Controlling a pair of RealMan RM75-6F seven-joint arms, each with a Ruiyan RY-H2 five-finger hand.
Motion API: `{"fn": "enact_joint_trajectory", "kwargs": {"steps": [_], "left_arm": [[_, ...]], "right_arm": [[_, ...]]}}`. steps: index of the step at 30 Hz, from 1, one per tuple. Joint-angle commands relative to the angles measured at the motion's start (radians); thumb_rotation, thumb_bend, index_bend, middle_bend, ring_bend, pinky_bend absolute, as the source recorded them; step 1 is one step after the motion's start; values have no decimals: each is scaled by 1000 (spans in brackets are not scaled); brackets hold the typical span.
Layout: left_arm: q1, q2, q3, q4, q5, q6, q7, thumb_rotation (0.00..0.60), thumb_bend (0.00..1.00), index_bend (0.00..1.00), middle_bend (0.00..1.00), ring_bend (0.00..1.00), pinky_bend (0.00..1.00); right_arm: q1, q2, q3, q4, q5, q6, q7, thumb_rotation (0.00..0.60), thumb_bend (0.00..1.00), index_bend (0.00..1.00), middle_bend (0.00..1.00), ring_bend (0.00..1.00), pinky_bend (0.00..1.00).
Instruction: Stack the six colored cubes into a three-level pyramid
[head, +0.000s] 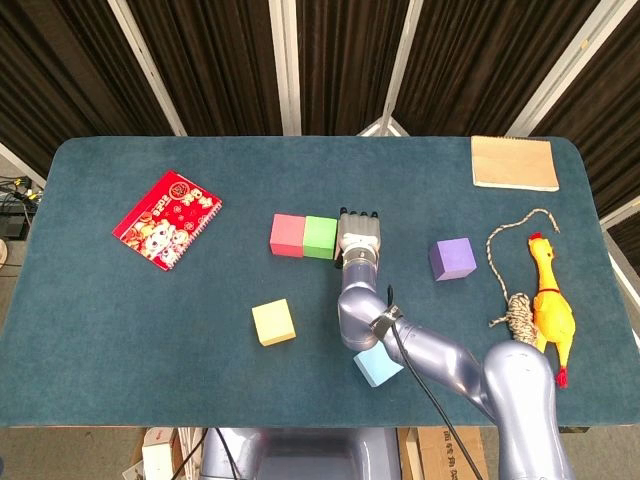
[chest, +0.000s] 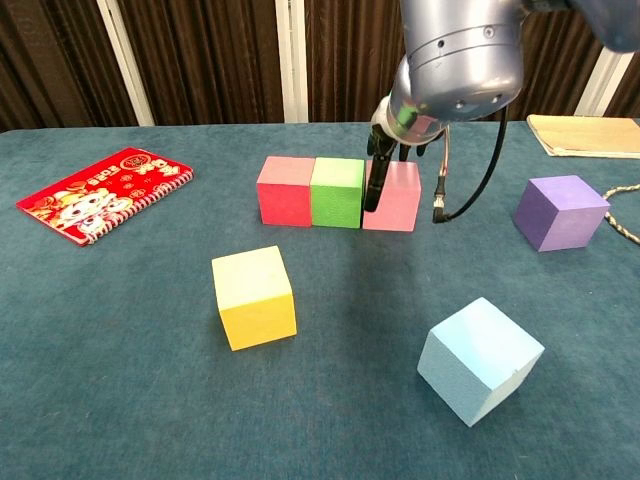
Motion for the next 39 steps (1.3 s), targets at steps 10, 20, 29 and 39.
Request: {"fn": "enact_joint_trajectory", "kwargs": {"steps": [10,20,29,39], "left_arm": [[0,-1,2,-1,3,1,1,600,316,148,112,6,0],[-2,-6,1,3,9,8,0,600,316,147,113,6,0],[12,-1,5,-26,44,54,-22,600,316,147,114,6,0],[17,14,5,-33,46,42,-53,600,316,147,113,6,0]], "right_arm": [[-97,174,-17,-250,-116,35,164,600,181,59,149,96,0],[-325,508,-35,-730,-230,82,309,600,180,79,150,96,0],[-566,768,-104,-1001,-461,34,520,600,181,127,150,96,0],[-813,940,-321,-1119,-992,-117,743,600,180,147,150,97,0]]}}
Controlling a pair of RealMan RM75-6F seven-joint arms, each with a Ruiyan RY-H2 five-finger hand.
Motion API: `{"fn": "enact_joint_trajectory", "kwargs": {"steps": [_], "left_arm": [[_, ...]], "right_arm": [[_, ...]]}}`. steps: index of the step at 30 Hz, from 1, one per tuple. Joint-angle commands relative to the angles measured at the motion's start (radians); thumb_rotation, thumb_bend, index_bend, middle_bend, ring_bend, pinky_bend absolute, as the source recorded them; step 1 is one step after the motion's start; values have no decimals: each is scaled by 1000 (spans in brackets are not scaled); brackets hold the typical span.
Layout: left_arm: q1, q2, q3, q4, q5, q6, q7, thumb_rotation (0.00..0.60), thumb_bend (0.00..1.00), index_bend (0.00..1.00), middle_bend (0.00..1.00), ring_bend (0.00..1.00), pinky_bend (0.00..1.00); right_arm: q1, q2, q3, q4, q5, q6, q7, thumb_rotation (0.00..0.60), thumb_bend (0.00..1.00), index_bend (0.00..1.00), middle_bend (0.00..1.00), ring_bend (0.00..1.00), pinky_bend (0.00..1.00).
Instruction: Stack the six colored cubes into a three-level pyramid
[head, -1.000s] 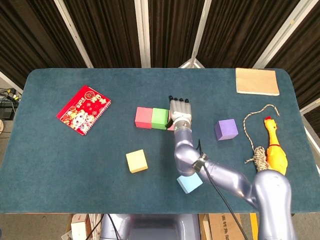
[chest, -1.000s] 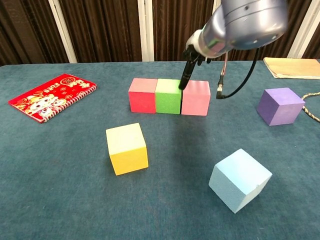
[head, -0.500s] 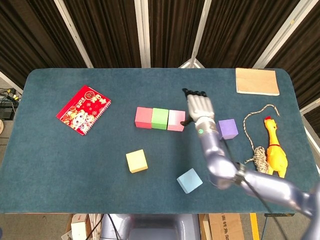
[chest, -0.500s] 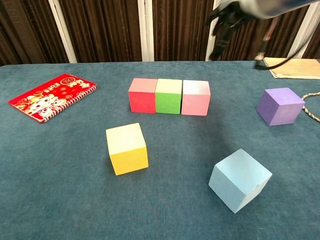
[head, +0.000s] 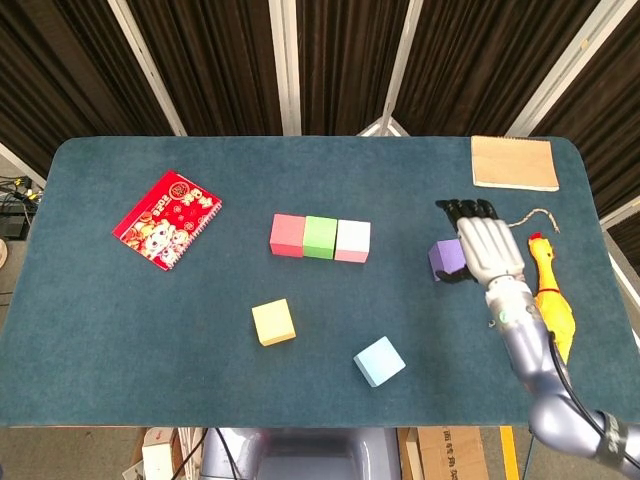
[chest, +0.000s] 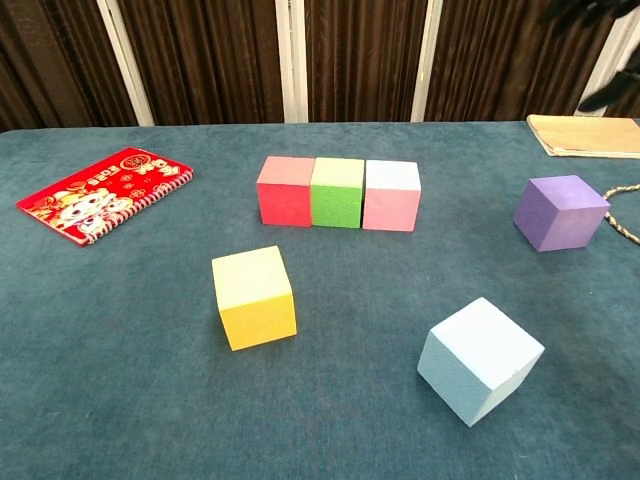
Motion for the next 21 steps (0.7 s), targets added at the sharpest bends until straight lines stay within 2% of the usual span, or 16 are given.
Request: {"fn": "enact_joint_trajectory", "kwargs": {"steps": [1,6,12,16,21], "left_arm": [[2,3,-3,0,-4,-2,-10,600,316,147,113,6,0],[2,5,-6,-2,-8,-6,-17,600,316,147,113,6,0],[-1,2,-3,0,-5,-10,-12,600,316,147,113,6,0],[-3,-2,-1,1,-4,-11,-6,600,316,147,113,6,0],[-10,-9,4,7,-3,-20,6,600,316,148,113,6,0]], "right_arm": [[-134,86,-143,-56,-283,-104,134,600,180,149,150,97,0],[-203,93,-235,-46,-548,-138,262,600,181,151,150,97,0],[-221,71,-316,25,-784,-174,420,600,180,151,150,97,0],[-210,35,-352,69,-872,-175,491,600,181,152,150,97,0],[-185,-27,-409,106,-967,-175,511,600,181,152,150,97,0]]}}
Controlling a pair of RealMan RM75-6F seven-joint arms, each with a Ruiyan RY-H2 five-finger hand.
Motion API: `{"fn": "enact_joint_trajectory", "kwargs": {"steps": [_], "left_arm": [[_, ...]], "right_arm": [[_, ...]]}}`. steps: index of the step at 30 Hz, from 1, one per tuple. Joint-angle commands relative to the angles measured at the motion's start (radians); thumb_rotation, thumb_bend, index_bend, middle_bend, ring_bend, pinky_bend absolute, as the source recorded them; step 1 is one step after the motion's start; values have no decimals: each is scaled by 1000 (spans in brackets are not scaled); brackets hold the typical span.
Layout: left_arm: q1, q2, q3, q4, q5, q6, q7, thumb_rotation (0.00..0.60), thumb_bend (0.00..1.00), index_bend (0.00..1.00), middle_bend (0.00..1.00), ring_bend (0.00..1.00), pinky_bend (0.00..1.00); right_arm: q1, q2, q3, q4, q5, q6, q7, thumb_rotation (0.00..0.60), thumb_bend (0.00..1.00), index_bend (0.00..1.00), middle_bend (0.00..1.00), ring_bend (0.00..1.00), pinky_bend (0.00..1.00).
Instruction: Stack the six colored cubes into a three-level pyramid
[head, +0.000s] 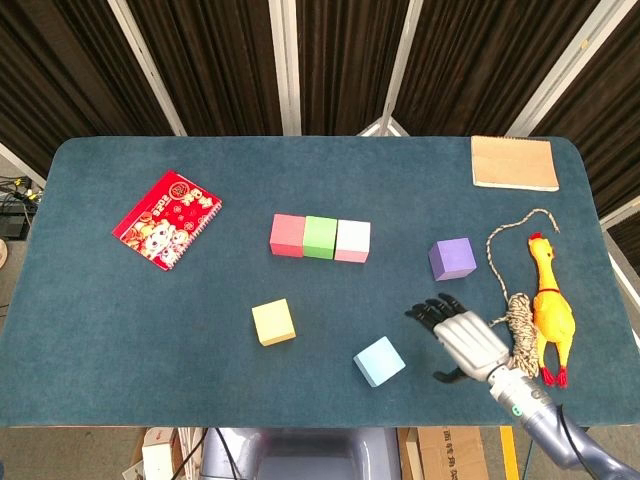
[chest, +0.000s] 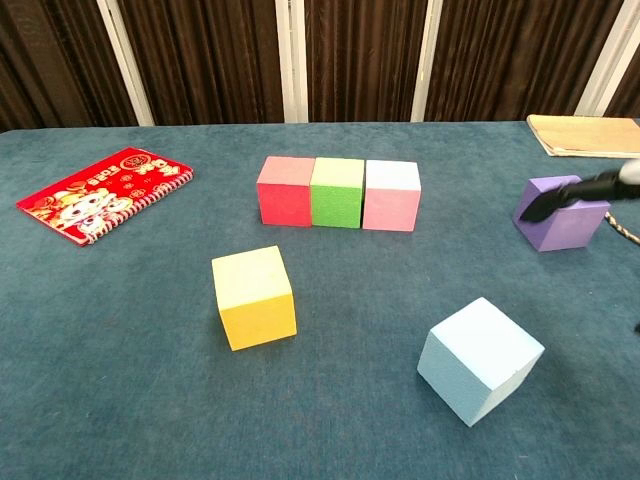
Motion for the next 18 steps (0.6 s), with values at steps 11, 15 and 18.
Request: {"fn": "enact_joint_trajectory", "kwargs": {"steps": [11,15,18], "left_arm": [[-6,-8,3,10,-2,-8,9,600,315,148,113,6,0],[-6,-8,4,9,0,-7,10,600,316,148,113,6,0],[-6,-8,4,9,0,-8,11,600,316,148,113,6,0]], "right_arm": [[48,-139,-74,65,-104,40,-28,600,181,152,150,97,0],[61,-164,-73,71,-81,50,-45,600,180,152,150,97,0],[69,-176,-76,75,-69,51,-59,600,180,155,155,99,0]]}}
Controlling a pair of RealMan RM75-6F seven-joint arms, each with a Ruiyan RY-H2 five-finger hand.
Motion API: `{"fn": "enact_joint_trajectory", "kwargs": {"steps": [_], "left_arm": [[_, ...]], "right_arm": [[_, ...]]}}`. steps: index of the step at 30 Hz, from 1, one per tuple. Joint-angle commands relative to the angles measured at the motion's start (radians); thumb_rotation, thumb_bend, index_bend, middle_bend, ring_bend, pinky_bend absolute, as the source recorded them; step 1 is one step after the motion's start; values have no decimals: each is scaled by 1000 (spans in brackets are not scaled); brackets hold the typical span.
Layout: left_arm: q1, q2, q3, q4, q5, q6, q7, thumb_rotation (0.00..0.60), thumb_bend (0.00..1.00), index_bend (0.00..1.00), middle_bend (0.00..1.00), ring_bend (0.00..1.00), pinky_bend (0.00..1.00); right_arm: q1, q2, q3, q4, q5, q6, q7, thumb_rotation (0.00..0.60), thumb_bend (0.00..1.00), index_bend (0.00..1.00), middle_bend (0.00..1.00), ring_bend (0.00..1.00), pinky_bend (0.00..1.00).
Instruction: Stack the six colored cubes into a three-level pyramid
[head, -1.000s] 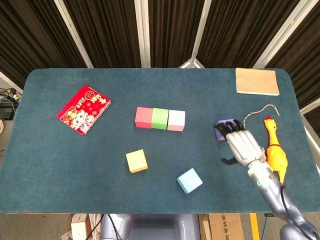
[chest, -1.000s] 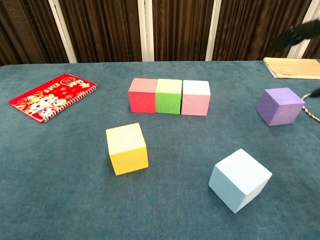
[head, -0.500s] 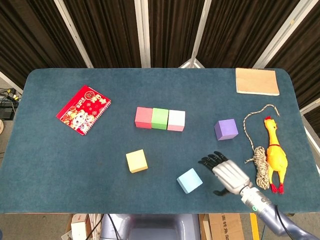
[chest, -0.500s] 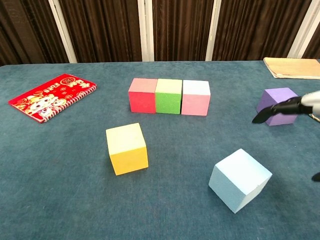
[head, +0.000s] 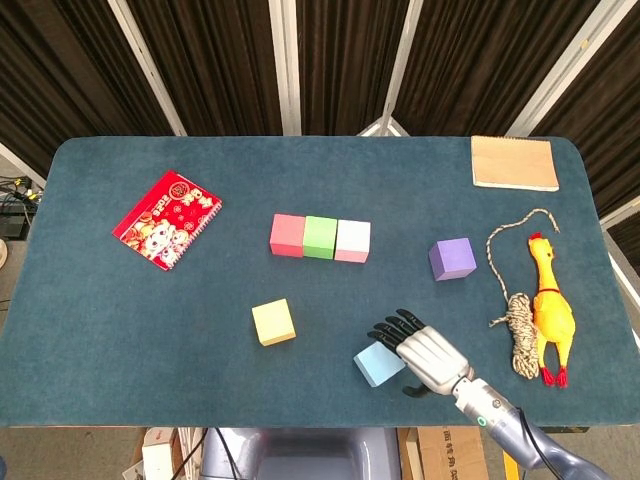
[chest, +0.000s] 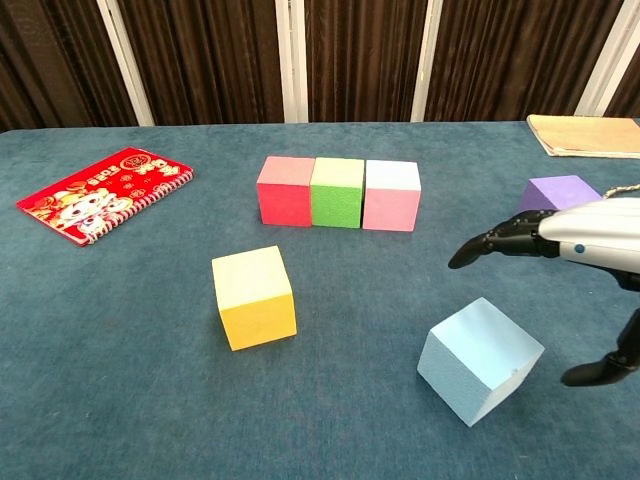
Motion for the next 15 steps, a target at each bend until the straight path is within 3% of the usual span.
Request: {"fn": "enact_joint_trajectory", "kwargs": {"steps": [1,15], "left_arm": [[0,0,0,-1,0,0,1,600,316,148,113,6,0],[1,2,-4,-2,-7,-1,0,600,316,150,113,6,0]], "right_arm": [[9,-11,-3,5,12,-1,-11,600,181,158,160,100,0],[62,-96,-20,66,58,-7,-62,600,180,212,216,129,0]]}}
